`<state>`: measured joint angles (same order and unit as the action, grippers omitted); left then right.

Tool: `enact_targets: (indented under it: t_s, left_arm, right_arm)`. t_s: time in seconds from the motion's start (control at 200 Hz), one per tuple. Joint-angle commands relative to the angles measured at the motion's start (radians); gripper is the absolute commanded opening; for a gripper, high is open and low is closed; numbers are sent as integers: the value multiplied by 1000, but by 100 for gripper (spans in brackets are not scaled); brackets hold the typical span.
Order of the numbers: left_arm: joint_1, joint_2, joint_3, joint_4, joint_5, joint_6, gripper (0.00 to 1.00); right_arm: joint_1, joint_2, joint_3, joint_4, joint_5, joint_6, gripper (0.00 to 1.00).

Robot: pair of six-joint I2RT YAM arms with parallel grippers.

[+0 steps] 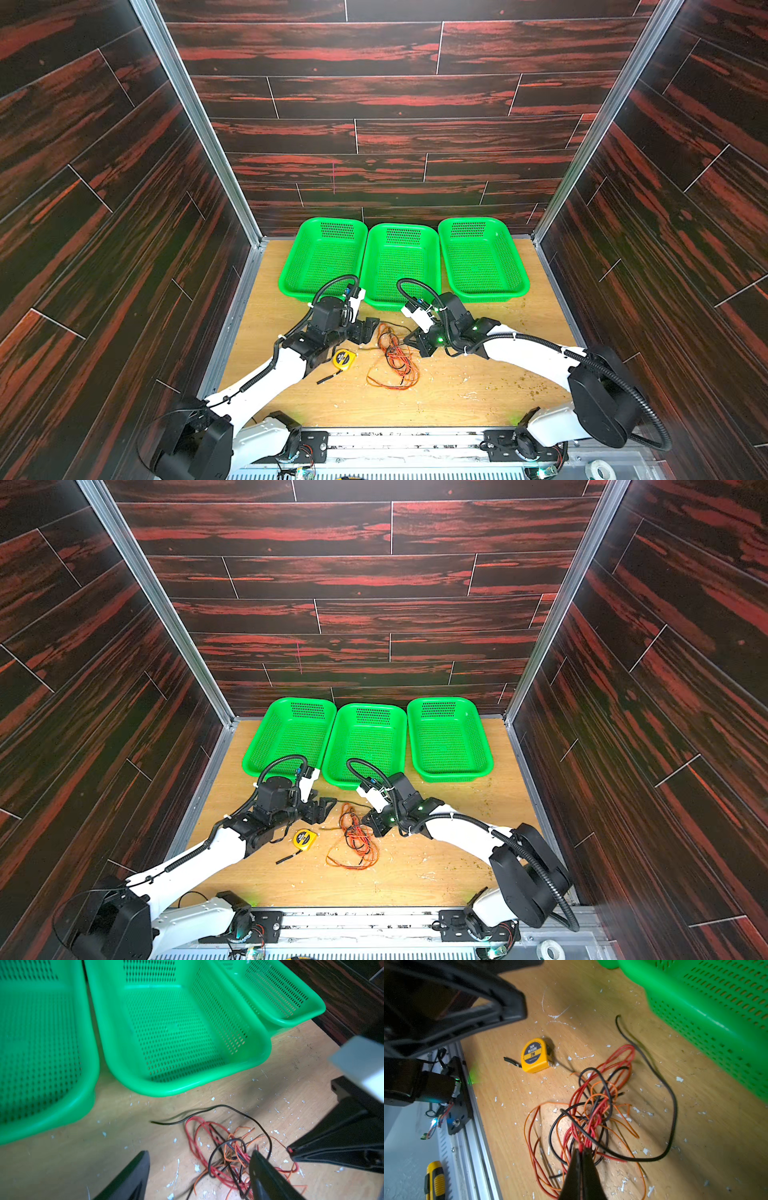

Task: Untangle the cables
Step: 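Reach both grippers toward the wire tangle and grasp wires with each, then pull the wires apart, right gripper lifting red bundle, left gripper black wire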

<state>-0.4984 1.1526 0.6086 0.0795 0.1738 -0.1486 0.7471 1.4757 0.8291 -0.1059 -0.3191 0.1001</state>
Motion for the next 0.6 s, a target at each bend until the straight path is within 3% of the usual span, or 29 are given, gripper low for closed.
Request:
enact_targets:
  t_s: [0.0, 0.266, 0.551, 0.596]
  left_arm:
    - [-8, -37, -24, 30, -53, 55, 78]
    - [-9, -67, -44, 45, -71, 66, 79]
    - [-14, -62, -22, 36, -69, 74, 79]
    - [-15, -62, -17, 34, -60, 86, 79]
  right_arm:
    - [3, 25, 12, -10, -55, 20, 21]
    - [10, 58, -18, 76, -64, 91, 32]
    - [9, 69, -7, 28, 53, 63, 26]
    - [9, 70, -1, 18, 63, 55, 21]
